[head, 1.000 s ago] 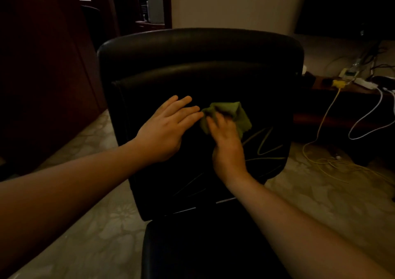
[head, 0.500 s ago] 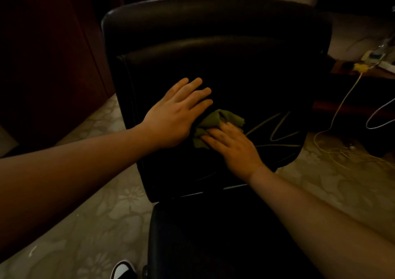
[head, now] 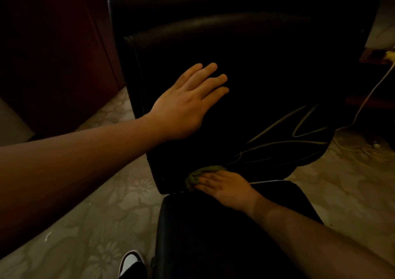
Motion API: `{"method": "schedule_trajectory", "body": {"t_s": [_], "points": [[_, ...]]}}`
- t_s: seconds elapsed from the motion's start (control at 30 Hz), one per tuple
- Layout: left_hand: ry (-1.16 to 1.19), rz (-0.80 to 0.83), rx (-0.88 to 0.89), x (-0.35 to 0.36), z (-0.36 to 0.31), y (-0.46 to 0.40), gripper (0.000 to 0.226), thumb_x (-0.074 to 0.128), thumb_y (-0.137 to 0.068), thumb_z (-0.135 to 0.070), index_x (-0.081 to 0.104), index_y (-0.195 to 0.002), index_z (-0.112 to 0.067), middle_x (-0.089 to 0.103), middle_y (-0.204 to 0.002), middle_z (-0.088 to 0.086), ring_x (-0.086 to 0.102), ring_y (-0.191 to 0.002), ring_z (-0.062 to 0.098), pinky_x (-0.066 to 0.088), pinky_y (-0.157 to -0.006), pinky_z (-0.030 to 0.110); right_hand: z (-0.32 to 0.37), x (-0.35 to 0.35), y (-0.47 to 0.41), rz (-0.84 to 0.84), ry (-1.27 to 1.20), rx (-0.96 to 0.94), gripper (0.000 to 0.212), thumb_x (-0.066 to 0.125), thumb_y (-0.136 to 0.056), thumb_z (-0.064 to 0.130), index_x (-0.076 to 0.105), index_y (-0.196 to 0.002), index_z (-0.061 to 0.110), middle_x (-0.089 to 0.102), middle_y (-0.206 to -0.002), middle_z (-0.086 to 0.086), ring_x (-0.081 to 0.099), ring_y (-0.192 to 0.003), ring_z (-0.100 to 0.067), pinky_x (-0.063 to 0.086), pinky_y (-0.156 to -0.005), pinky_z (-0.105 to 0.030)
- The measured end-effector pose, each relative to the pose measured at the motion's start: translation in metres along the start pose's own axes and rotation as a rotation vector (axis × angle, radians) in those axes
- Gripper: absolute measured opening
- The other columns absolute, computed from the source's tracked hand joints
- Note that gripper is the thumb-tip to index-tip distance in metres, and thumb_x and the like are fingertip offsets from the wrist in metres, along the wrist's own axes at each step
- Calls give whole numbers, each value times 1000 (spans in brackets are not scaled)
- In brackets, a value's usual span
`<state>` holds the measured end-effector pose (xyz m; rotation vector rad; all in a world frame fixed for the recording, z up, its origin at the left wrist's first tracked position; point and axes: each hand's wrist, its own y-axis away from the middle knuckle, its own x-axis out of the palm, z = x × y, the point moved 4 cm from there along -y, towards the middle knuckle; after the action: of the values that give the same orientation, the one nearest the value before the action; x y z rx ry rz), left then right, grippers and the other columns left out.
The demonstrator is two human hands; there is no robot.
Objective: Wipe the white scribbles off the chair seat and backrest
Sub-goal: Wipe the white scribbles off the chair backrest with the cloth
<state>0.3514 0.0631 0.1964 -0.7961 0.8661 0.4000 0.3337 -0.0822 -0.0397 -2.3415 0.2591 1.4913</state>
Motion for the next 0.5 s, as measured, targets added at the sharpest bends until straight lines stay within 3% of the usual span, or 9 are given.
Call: {"method": "schedule_trajectory", "body": {"t_s": [0.2,0.37,0.43,0.5], "points": [[-26,-12,1,7,0,-3,56,34,-101,-24,41,-154,-10,36,-163,13,17,-156,39,7,-128,53,4,-31,-19,-138,78,-53,53,57,-91,24,51,-143,23,56,-143,-1,48,-134,-21,23,-117,-36],[-24,-64,0,7,0,-2,51,33,-105,-23,44,-153,-9,39,-162,14,22,-155,40,8,-128,52,29,-73,-87,-312,129,-128,42,40,-101,18,56,-140,17,53,-147,-6,41,-142,-25,21,-121,-43],[-12,-71,5,7,0,-1,50,33,-106,-23,46,-152,-8,40,-161,15,24,-154,40,11,-128,53,45,-70,-109,-271,172,-131,39,41,-99,14,66,-128,12,61,-138,-9,46,-138,-28,18,-122,-44],[4,-62,8,6,1,0,52,31,-105,-24,43,-154,-9,39,-162,14,23,-155,39,11,-128,52,61,-47,-110,-69,208,-177,38,43,-95,12,71,-120,8,67,-129,-10,52,-133,-28,17,-123,-44]]}}
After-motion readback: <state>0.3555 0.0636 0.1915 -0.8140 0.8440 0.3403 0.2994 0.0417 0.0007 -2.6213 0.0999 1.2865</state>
